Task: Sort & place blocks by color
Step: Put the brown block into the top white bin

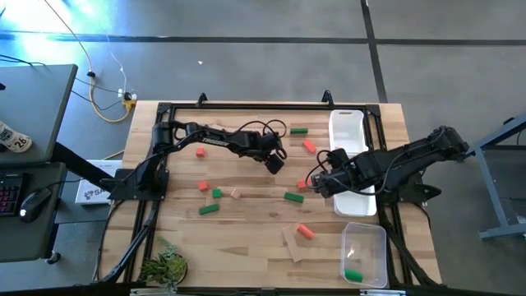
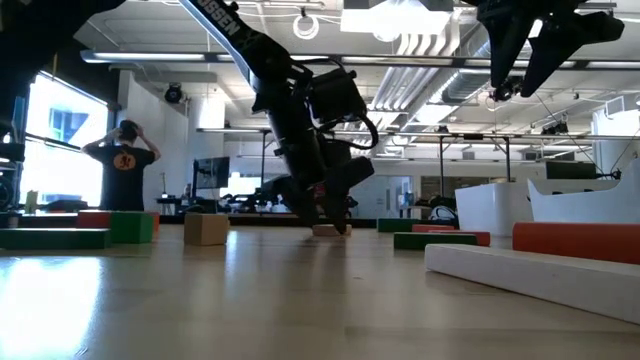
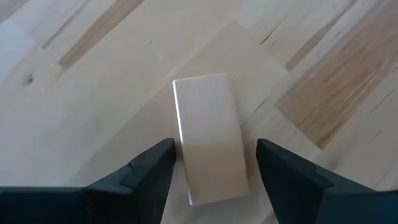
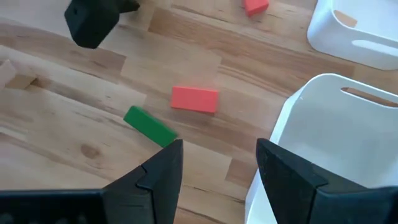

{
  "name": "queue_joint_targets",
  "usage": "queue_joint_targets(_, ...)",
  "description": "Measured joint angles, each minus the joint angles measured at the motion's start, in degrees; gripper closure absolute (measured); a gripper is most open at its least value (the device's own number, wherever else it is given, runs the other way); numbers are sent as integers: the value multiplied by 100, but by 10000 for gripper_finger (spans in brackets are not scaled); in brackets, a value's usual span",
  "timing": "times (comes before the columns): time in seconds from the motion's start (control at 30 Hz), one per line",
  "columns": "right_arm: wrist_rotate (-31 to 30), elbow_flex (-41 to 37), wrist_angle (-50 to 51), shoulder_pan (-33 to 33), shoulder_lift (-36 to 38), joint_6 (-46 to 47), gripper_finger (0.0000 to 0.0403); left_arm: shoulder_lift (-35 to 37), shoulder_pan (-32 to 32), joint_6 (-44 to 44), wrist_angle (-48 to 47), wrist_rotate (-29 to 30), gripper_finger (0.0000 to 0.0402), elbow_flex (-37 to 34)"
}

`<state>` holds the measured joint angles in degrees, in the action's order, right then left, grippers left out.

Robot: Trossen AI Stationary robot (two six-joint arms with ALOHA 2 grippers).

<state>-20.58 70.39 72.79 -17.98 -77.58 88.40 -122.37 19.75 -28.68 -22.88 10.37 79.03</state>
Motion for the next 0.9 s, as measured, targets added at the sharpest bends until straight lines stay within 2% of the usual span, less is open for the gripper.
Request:
queue_joint_targets(0.17, -49, 0, -75, 0, 0, 1, 213, -20, 0, 240, 0, 21, 203, -2)
queue_joint_targets(0.3, -109, 0, -92, 0, 0, 0, 213, 2, 12, 624, 7, -67, 254, -13)
queue_joint_targets(0.43, -110, 0, -125, 0, 0, 1, 213, 57, 35, 1041, -64, -493, 303, -15)
queue_joint_targets(0.73, -151, 0, -226, 8, 0, 0, 213, 445, 7, 1538, -318, -1436, 303, -60)
queue_joint_targets(0.9, -151, 0, -295, 247, 13, -184, 213, 890, 2, 1798, -283, -1550, 303, -51)
